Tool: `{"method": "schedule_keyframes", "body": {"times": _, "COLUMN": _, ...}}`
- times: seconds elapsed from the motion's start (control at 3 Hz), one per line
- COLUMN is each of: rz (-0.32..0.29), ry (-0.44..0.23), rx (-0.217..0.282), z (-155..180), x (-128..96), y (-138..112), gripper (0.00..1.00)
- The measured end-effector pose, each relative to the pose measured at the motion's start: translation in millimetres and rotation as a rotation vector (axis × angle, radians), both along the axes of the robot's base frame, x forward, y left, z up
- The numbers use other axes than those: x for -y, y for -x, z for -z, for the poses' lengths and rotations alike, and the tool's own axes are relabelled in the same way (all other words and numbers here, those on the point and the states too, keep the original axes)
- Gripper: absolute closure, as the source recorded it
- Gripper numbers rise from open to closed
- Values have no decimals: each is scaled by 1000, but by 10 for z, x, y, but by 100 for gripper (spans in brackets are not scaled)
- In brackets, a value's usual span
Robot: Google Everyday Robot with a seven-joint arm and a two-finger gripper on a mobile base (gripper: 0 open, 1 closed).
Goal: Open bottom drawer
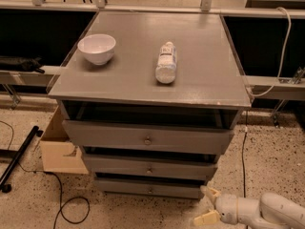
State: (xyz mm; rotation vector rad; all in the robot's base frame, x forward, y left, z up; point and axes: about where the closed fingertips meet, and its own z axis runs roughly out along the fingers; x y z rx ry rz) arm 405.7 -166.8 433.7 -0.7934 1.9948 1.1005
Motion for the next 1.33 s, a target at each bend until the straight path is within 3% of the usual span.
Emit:
{"method": "schedule_keyframes", "body": {"times": 0.67, "rz": 78, "ry": -30, "rx": -14, "z": 576, "x": -52, "y": -280, "gripper": 0}}
{"method": "schedule_keyframes", "body": {"times": 1.33, "rz": 167, "ry": -80, "rx": -27, "z": 1123, "x": -67, "y": -111, "gripper": 0}}
